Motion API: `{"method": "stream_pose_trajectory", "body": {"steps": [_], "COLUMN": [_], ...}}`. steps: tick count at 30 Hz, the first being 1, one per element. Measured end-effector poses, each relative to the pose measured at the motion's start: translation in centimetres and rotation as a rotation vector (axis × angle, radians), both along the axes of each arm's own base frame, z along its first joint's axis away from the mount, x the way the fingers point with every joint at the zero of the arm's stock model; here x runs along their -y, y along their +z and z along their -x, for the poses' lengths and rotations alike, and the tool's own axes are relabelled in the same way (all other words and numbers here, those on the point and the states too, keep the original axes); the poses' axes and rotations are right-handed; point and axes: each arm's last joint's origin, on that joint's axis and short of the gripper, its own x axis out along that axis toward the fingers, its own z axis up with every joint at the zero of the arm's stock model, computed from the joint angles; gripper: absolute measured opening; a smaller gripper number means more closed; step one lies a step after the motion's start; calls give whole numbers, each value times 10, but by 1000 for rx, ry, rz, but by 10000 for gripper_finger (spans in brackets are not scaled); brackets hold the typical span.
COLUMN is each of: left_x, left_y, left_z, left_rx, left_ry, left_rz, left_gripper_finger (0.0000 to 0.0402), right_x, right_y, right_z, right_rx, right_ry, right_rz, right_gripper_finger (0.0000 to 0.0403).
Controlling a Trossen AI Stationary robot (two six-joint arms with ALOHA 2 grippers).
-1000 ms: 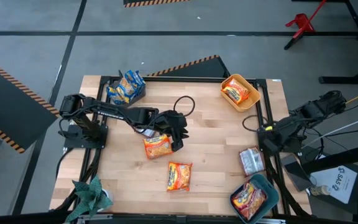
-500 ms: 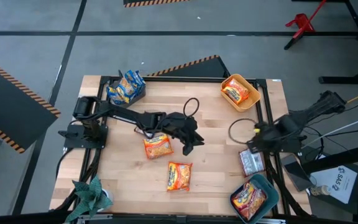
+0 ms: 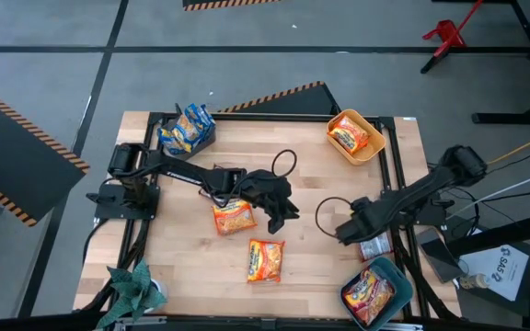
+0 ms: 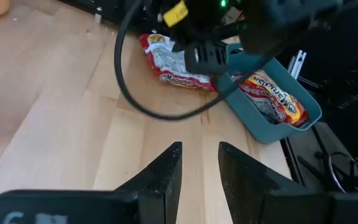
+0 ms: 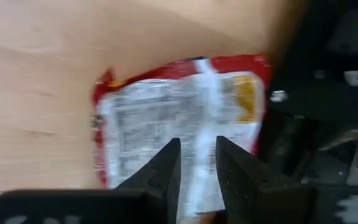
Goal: Sort Maruchan noodles
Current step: Put the red noodle pack into the blue bin
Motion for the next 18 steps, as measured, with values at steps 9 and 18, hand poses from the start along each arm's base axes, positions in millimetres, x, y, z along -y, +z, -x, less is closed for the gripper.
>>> {"method": "stream_pose_trajectory", "body": {"steps": [9,18], "left_x": [5,23], "left_y": [-1,0], "left_z": [2,10], "left_rx": [-29,-98], "left_ry": [-64,-183], "left_rz": [57,117], "left_gripper_finger": [100,100], "right_x": [-8,-9], "right_y": [-17,-14], "right_z": [-21,-63], "right_rx": [143,590], "right_ry": [9,25], "right_rz": [18,26], "right_gripper_finger": [87,87]}}
